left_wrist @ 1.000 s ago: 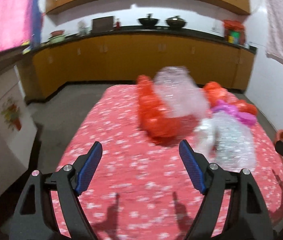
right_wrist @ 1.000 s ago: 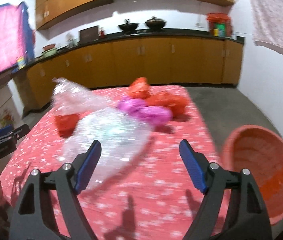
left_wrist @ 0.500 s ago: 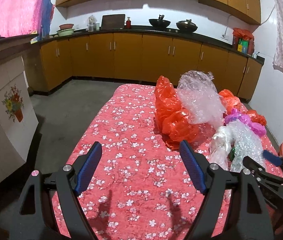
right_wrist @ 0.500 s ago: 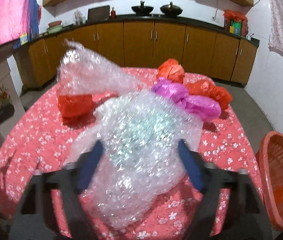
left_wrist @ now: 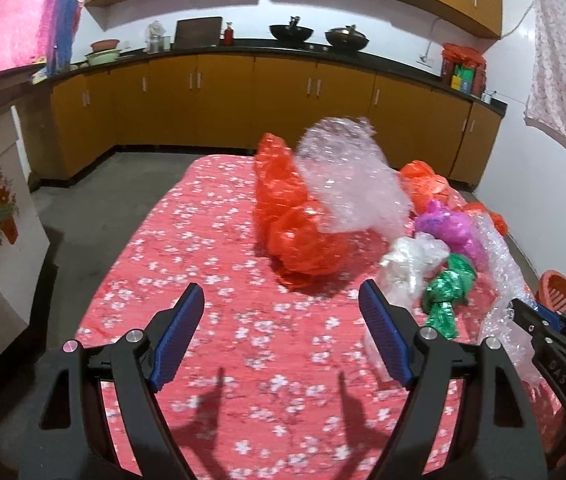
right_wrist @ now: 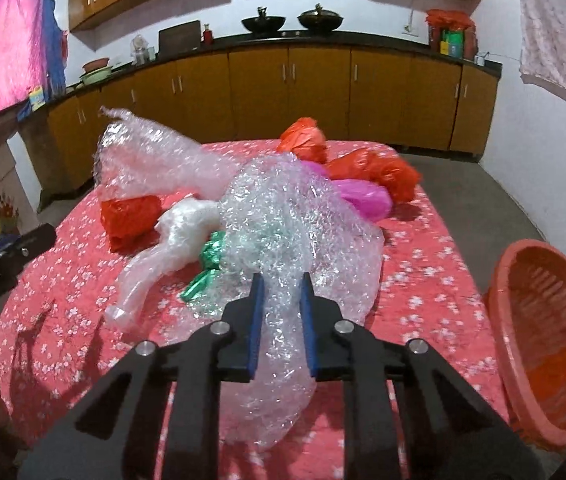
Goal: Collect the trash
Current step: 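Grasp the bubble wrap with the right tool while the left tool grasps the white bag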
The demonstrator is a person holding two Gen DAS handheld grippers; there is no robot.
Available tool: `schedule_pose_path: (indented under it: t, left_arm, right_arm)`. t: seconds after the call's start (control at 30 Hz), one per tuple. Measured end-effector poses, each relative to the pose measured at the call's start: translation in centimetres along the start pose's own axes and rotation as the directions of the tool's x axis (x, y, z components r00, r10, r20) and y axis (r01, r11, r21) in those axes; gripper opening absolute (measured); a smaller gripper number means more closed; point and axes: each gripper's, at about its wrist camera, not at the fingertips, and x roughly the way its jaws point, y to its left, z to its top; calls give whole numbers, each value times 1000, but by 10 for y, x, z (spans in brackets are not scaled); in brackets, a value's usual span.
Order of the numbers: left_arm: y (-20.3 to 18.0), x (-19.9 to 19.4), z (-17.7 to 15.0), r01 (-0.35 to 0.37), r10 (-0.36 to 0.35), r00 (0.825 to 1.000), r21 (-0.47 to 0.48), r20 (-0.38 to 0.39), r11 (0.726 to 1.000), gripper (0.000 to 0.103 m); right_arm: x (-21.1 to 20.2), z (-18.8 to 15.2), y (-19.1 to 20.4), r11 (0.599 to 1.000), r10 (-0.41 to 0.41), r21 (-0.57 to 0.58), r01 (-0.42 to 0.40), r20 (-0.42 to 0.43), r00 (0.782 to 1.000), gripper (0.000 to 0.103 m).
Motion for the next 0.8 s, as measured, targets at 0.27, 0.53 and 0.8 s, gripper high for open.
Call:
schedule_pose_path:
  t: [0.27,0.53,0.8]
  left_arm:
    - [-43,28,4,54,-51,997,70,-54,996,79]
    - [-79,62,18,92,-81,992,115,-99,989,79]
    - [-101,91,19,76,-47,987,194,-152,978,69]
  right_arm:
    - [-12,3,-26,998,-57,26,56,33,998,18]
    - [-10,3,-51,995,-77,61,75,29,997,18]
    - [-4,3,-61,995,-65,76,63,28,997,18]
